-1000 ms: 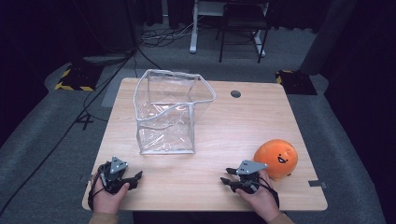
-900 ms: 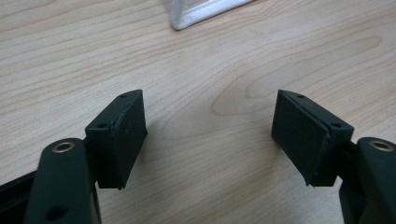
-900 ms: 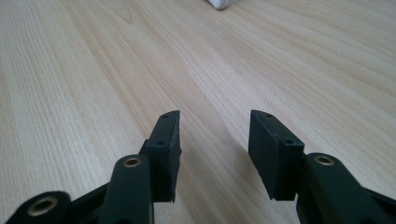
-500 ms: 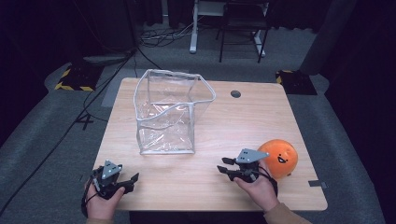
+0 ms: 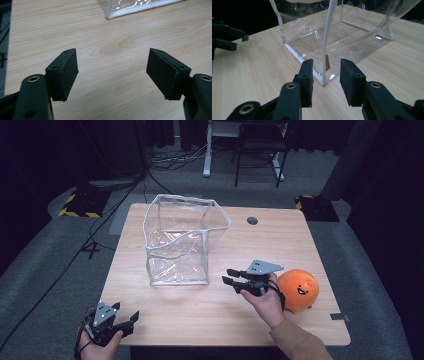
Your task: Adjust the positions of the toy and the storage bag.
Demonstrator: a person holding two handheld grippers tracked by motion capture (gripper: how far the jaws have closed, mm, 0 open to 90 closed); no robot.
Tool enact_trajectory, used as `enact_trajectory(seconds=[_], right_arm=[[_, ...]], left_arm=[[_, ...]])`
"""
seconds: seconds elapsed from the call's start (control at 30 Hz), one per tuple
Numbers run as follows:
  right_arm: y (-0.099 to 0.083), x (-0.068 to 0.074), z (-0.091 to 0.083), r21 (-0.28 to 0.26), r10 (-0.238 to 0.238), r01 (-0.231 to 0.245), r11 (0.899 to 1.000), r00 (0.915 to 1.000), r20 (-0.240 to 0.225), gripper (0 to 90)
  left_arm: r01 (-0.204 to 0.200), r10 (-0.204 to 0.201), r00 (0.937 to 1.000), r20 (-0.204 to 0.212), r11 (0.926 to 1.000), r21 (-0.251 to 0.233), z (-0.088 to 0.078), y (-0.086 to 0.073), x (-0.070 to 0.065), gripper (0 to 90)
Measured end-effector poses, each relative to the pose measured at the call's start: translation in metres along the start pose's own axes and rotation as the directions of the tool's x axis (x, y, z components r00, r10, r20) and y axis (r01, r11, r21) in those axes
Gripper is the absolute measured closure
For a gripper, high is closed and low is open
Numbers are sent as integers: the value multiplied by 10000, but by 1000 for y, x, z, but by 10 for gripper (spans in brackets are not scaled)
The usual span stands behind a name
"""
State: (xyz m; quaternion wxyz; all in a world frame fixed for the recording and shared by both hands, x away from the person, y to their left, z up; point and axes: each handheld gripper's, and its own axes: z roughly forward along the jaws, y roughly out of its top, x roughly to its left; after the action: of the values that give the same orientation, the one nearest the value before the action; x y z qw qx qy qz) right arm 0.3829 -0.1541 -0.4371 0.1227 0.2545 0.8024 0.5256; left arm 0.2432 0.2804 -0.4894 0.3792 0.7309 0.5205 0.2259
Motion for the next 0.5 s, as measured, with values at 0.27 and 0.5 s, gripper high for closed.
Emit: enact_trajectory(seconds=[0.27,0.5], right_arm=[[19,-2,20,124,-356,354,9993,9993,146,628],[34,-6,38,186,-529,524,9985,9982,277,604]], left_arm=[[77,-77,10000,-63,10000,-48,-1,0,2,261],[-33,33,10000,50,10000,37,4,3,1,262]])
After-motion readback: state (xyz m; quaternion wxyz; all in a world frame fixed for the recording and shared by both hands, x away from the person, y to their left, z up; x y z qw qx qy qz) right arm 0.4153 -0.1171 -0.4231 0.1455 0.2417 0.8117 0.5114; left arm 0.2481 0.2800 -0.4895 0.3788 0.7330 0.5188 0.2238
